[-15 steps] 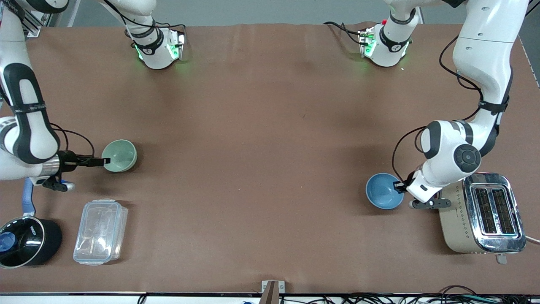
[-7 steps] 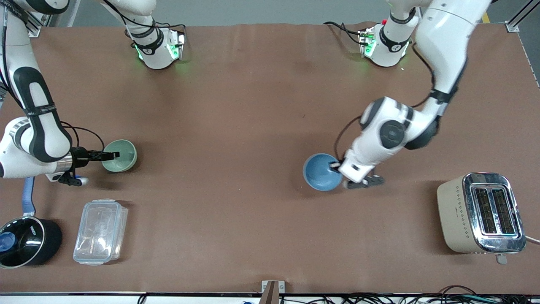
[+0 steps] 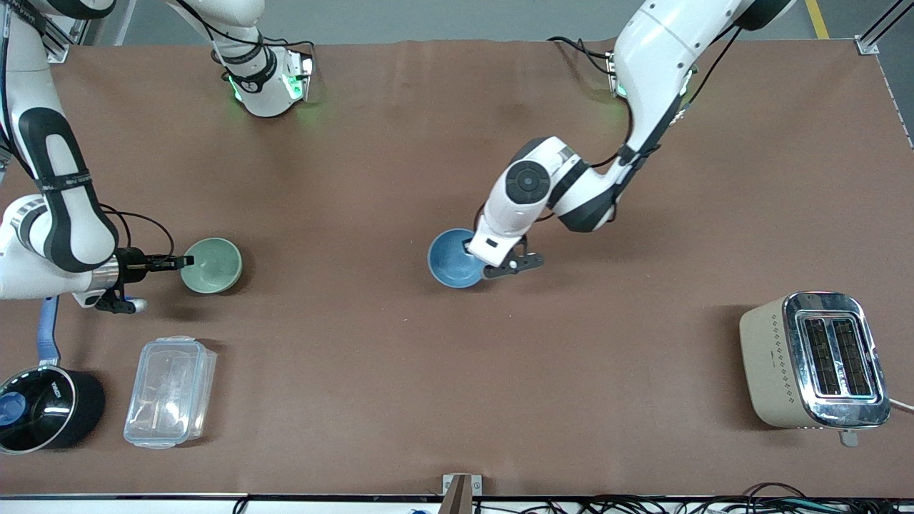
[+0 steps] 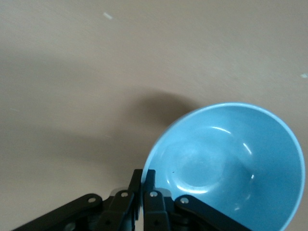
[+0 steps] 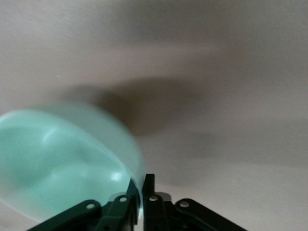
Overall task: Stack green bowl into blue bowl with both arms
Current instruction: 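Lift the green bowl with the right gripper while the left gripper drags the blue bowl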
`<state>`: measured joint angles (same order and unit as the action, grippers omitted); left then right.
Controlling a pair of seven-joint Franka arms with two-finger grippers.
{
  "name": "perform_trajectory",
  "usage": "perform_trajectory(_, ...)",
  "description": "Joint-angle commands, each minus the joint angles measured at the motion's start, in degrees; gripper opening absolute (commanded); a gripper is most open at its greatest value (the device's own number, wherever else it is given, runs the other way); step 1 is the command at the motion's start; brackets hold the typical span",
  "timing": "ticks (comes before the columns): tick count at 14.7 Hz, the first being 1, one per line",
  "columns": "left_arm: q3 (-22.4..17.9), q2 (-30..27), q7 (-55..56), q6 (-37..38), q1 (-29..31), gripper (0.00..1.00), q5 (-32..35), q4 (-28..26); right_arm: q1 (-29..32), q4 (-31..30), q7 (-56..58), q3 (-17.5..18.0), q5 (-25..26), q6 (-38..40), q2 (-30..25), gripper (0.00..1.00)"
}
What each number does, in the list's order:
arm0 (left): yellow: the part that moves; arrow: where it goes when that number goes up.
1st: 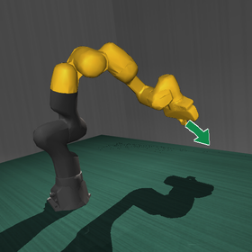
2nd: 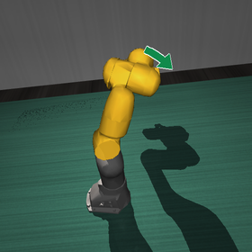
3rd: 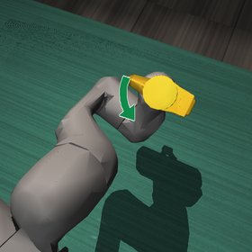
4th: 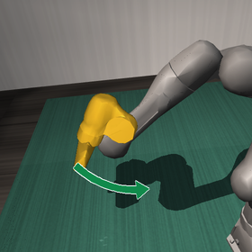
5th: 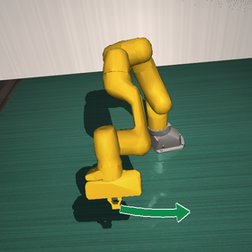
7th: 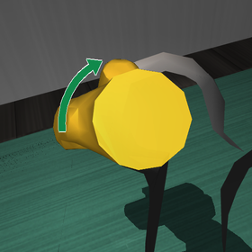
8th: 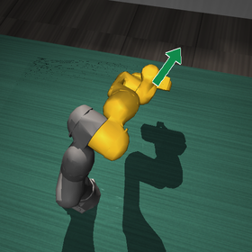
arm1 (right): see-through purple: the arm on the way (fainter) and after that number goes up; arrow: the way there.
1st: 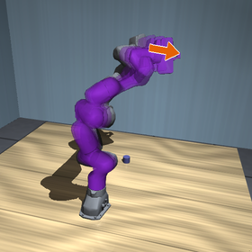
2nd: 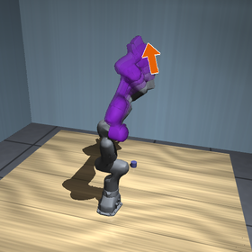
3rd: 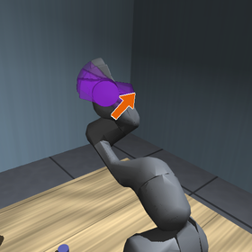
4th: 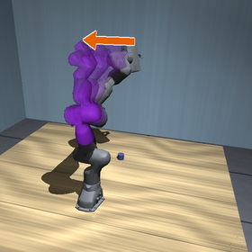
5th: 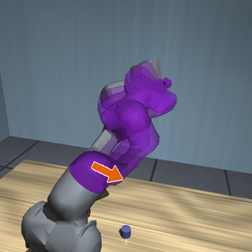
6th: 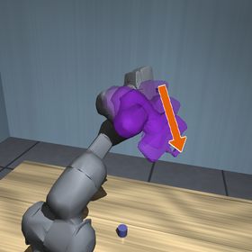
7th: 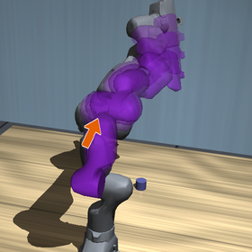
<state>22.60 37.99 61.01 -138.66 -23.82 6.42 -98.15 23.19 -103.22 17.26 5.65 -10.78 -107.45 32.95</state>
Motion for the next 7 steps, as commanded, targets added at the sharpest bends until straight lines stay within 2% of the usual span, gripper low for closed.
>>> perform_trajectory(1,-1.85,4.27,1.31,-2.83,-2.97,0.02,1.14,4.37,-1.29,-1.99,-2.48,0.50,-2.23,3.37,-4.47,0.00)
perform_trajectory(2,-2.55,4.89,1.31,-3.45,-4.03,0.06,1.14,4.46,-1.91,-2.07,-4.58,0.50,-2.23,5.30,-5.43,0.00)
perform_trajectory(3,-3.61,4.98,1.31,-3.63,-4.65,0.15,1.14,4.37,-2.53,-2.51,-5.82,0.50,-2.49,7.15,-6.40,0.00)
perform_trajectory(4,-3.96,5.07,1.31,-3.63,-4.74,0.37,1.05,4.37,-4.01,-3.90,-7.49,0.50,-4.32,8.30,-7.98,0.00)
perform_trajectory(5,-4.05,4.90,1.39,-3.63,-4.74,0.72,1.13,4.37,-6.20,-5.57,-10.29,0.41,-7.12,8.31,-10.08,0.00)
perform_trajectory(6,-4.14,4.20,1.57,-3.46,-4.39,0.96,1.14,4.37,-8.57,-6.55,-14.23,0.41,-8.63,8.13,-12.02,0.00)
perform_trajectory(7,-4.32,3.06,1.57,-3.02,-3.70,1.00,1.14,4.37,-10.60,-6.56,-18.02,0.41,-8.90,8.04,-12.82,0.00)
